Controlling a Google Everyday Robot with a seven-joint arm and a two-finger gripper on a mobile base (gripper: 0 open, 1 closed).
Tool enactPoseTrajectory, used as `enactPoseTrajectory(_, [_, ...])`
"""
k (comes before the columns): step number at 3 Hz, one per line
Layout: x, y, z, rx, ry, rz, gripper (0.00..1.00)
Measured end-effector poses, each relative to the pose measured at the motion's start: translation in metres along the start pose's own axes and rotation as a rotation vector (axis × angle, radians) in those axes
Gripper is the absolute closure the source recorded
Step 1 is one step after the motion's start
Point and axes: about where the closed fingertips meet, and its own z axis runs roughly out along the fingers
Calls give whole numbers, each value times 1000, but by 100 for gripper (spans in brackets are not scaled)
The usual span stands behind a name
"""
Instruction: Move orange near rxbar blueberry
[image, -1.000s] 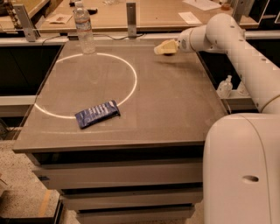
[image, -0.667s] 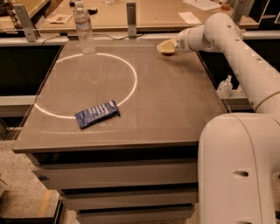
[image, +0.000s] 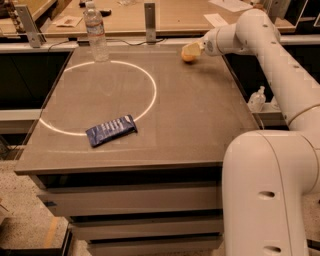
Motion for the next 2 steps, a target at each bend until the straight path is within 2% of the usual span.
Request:
enactPoseTrajectory(1, [-5,-3,-8,1,-6,-10,100])
enactPoseTrajectory(2, [0,-4,-18,-4,8,-7,100])
